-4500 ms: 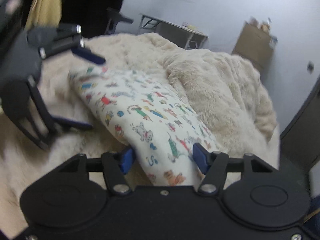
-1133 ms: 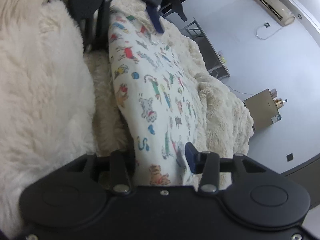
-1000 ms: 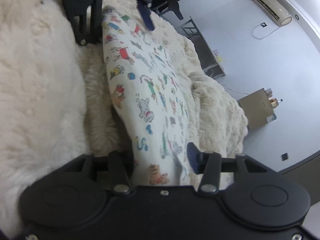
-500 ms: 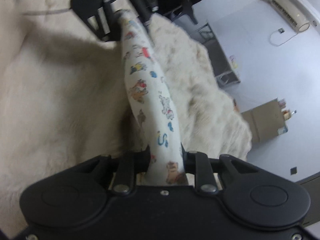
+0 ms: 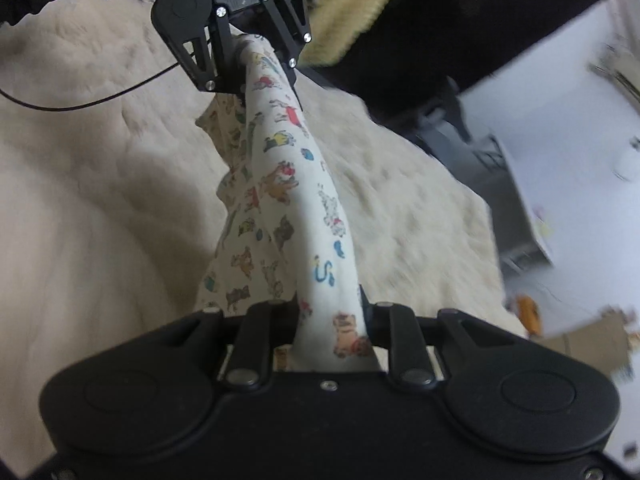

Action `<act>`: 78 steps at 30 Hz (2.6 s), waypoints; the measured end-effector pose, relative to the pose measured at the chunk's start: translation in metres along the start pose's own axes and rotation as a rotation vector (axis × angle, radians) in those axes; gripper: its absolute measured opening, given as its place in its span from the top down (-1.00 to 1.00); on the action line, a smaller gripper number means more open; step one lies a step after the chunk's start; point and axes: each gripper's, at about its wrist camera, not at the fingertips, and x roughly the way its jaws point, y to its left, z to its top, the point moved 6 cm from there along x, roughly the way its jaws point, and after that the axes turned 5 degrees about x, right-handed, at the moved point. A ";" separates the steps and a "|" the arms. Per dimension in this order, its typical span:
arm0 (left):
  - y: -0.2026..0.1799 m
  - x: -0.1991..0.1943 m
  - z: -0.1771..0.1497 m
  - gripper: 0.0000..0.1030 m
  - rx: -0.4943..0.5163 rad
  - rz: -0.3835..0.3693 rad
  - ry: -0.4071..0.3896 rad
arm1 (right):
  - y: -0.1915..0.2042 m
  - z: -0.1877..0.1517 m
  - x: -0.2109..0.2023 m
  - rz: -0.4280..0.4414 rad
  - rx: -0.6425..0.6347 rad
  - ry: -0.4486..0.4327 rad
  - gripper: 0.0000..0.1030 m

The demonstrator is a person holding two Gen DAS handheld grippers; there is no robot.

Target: Fold clothes

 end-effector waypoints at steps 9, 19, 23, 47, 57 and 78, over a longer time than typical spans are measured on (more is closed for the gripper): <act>0.092 -0.005 -0.102 0.33 0.042 0.538 0.158 | 0.018 0.110 0.128 -0.276 -0.148 -0.249 0.65; -0.045 0.070 -0.262 -0.13 -0.232 0.387 0.501 | 0.171 0.041 0.255 -0.034 -0.207 -0.018 0.06; -0.032 0.034 -0.253 -0.60 -0.404 0.431 0.407 | 0.151 0.038 0.224 -0.038 0.002 -0.034 -0.25; -0.041 0.013 -0.209 -1.00 -1.028 0.500 0.341 | 0.124 0.022 0.199 0.110 1.080 0.044 -0.67; -0.048 0.016 -0.213 -1.00 -1.002 0.494 0.367 | 0.133 0.021 0.204 0.107 1.039 0.067 -0.67; -0.052 0.017 -0.213 -1.00 -0.981 0.499 0.379 | 0.137 0.021 0.204 0.117 1.018 0.075 -0.67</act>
